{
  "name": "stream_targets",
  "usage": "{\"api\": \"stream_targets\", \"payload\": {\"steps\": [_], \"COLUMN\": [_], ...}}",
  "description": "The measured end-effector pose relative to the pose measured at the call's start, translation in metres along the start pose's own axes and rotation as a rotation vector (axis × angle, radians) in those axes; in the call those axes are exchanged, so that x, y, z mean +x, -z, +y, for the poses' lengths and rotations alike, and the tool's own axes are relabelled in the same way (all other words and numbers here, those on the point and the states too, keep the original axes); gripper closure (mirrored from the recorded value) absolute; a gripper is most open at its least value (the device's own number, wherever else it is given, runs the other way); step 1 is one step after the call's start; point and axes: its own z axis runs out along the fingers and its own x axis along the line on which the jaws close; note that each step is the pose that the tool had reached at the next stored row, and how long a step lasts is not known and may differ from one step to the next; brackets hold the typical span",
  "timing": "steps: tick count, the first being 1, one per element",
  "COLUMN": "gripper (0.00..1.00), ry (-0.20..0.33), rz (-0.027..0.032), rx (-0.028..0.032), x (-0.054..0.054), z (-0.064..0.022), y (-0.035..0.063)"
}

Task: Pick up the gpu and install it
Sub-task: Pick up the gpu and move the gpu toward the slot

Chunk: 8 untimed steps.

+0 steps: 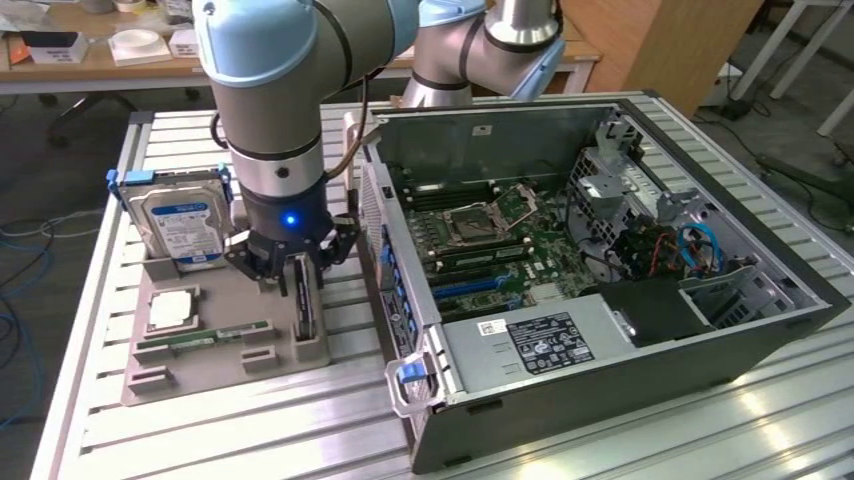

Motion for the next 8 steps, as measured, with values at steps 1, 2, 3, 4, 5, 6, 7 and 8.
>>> {"api": "stream_targets", "payload": {"steps": [1, 2, 3, 4, 5, 6, 7, 8], "gripper": [0.53, 0.53, 0.53, 0.53, 0.53, 0.53, 0.53, 0.53], "ry": [0.000, 0.000, 0.000, 0.000, 0.000, 0.000, 0.000, 0.000], "rz": [-0.0001, 0.0000, -0.0001, -0.0001, -0.0001, -0.0001, -0.0001, -0.0001], "rx": [-0.0001, 0.0000, 0.0000, -0.0001, -0.0001, -0.0001, -0.0001, -0.0001], "x": [0.0000, 0.0000, 0.0000, 0.0000, 0.0000, 0.0000, 0.0000, 0.0000], "z": [0.0000, 0.0000, 0.0000, 0.0001, 0.0000, 0.0001, 0.0000, 0.0000], "y": [0.0000, 0.0000, 0.0000, 0.0000, -0.0001, -0.0001, -0.0001, -0.0001]}}
